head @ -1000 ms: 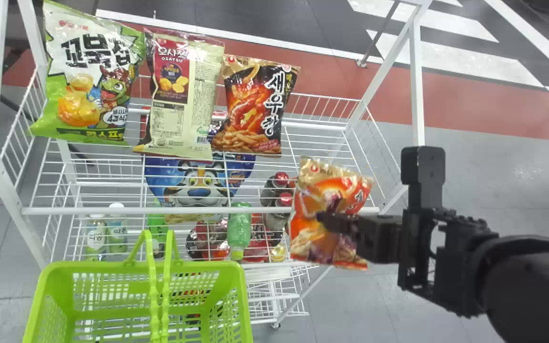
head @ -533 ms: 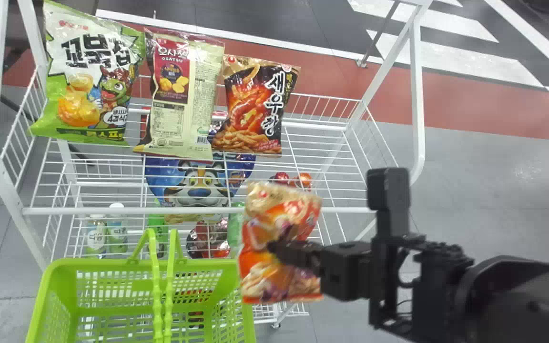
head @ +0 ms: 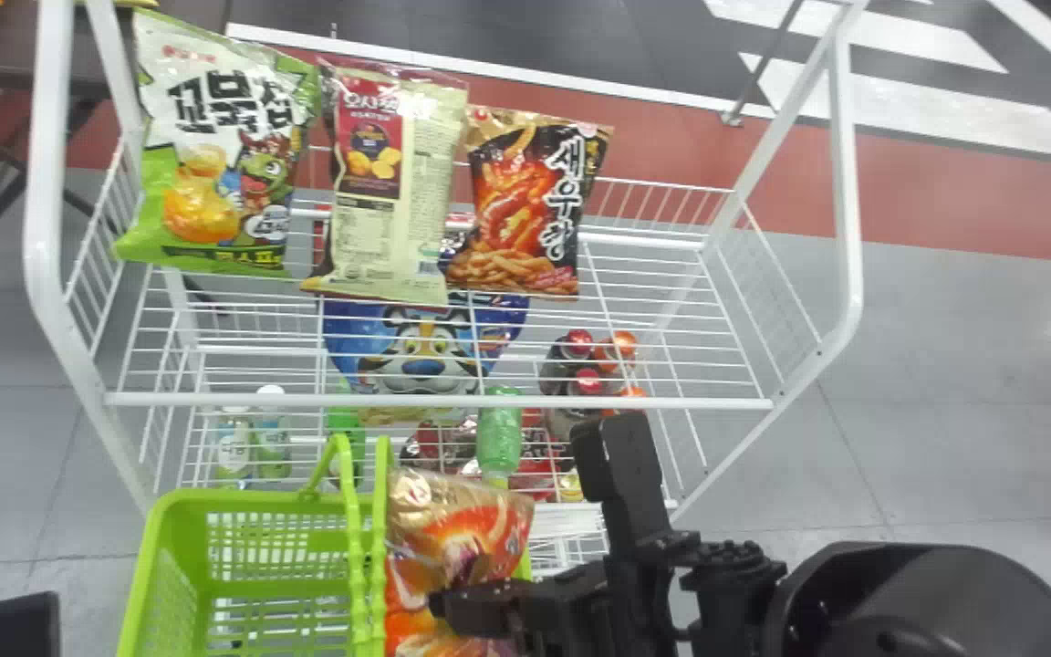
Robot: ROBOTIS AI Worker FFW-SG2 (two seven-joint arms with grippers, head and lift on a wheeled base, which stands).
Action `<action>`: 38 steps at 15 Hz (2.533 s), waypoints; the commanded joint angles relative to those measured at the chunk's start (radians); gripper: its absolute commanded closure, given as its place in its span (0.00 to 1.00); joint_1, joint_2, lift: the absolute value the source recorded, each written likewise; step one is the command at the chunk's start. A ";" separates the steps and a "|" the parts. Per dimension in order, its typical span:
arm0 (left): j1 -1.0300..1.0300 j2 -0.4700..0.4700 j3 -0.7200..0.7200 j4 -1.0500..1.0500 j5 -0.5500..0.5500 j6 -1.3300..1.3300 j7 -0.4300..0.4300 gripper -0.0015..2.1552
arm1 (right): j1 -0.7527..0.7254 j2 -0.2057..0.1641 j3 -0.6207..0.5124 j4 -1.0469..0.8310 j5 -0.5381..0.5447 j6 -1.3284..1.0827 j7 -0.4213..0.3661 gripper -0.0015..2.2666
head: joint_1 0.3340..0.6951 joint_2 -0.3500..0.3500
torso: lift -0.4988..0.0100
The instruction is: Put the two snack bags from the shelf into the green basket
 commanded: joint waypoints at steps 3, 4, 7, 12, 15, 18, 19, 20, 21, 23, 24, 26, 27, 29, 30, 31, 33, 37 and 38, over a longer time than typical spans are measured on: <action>0.003 0.000 -0.016 -0.003 -0.007 0.000 0.001 0.85 | -0.025 0.008 0.072 0.120 -0.006 0.017 0.011 0.92 | 1.00 0.17 | 0.96; 0.005 0.000 -0.019 -0.004 -0.008 0.000 0.001 0.85 | -0.038 0.015 0.087 0.151 0.001 0.017 0.014 0.92 | 1.00 0.18 | 0.96; 0.011 0.000 -0.021 -0.009 -0.008 0.000 -0.003 0.85 | -0.071 0.015 0.137 0.260 0.002 0.017 0.057 0.92 | 1.00 0.24 | 0.96; 0.019 0.000 -0.024 -0.012 -0.008 -0.009 -0.003 0.85 | -0.092 0.014 0.181 0.338 0.057 -0.009 0.099 0.00 | 1.00 0.31 | 0.96; 0.019 0.000 -0.025 -0.012 -0.010 -0.012 -0.003 0.85 | -0.055 0.005 0.167 0.271 0.122 -0.067 0.102 0.03 | 1.00 0.30 | 0.96; 0.019 -0.002 -0.031 -0.013 -0.014 -0.012 0.000 0.85 | -0.008 0.003 0.141 0.198 0.212 -0.172 0.099 0.03 | 1.00 0.24 | 0.96; 0.019 0.000 -0.033 -0.012 -0.016 -0.015 0.001 0.85 | 0.002 0.003 0.115 0.191 0.211 -0.199 0.099 0.03 | 1.00 0.23 | 0.96; 0.019 0.000 -0.033 -0.013 -0.016 -0.015 0.001 0.85 | 0.009 0.003 0.086 0.169 0.203 -0.209 0.100 0.03 | 1.00 0.18 | 0.96; 0.019 0.000 -0.033 -0.013 -0.016 -0.015 0.001 0.85 | 0.020 0.005 0.054 0.128 0.200 -0.206 0.100 0.03 | 1.00 0.16 | 0.96; 0.017 0.000 -0.033 -0.012 -0.016 -0.015 0.003 0.85 | 0.052 0.006 -0.015 0.024 0.200 -0.215 0.088 0.03 | 1.00 0.12 | 0.96; 0.017 0.000 -0.033 -0.012 -0.016 -0.019 0.003 0.85 | 0.064 0.008 -0.054 -0.022 0.200 -0.242 0.074 0.03 | 1.00 0.09 | 0.96; 0.017 0.000 -0.036 -0.012 -0.016 -0.019 0.004 0.85 | 0.067 0.012 -0.120 -0.061 0.198 -0.319 0.065 0.03 | 1.00 0.00 | 0.96; 0.016 0.000 -0.039 -0.012 -0.016 -0.019 0.004 0.85 | 0.055 0.012 -0.146 -0.061 0.197 -0.377 0.066 0.03 | 1.00 0.00 | 0.96; 0.016 0.000 -0.045 -0.010 -0.022 -0.022 0.004 0.85 | 0.017 0.012 -0.163 -0.018 0.206 -0.512 0.089 0.03 | 1.00 0.00 | 0.96; 0.016 0.000 -0.048 -0.012 -0.025 -0.025 0.004 0.85 | -0.009 0.012 -0.164 0.027 0.212 -0.614 0.103 0.03 | 1.00 0.00 | 0.96; 0.017 0.000 -0.050 -0.012 -0.026 -0.025 0.004 0.85 | -0.049 0.008 -0.166 0.083 0.224 -0.693 0.132 0.03 | 1.00 0.00 | 0.96; 0.020 0.000 -0.050 -0.012 -0.028 -0.022 0.003 0.85 | -0.126 -0.005 -0.164 0.163 0.270 -0.733 0.135 0.03 | 1.00 0.00 | 0.96; 0.025 0.000 -0.053 -0.010 -0.045 -0.025 0.009 0.85 | -0.249 -0.020 -0.112 0.375 0.318 -0.945 0.148 0.03 | 1.00 0.00 | 0.96; 0.025 0.000 -0.059 -0.009 -0.056 -0.022 0.011 0.85 | -0.276 -0.018 -0.095 0.436 0.318 -1.000 0.166 0.03 | 1.00 0.00 | 0.96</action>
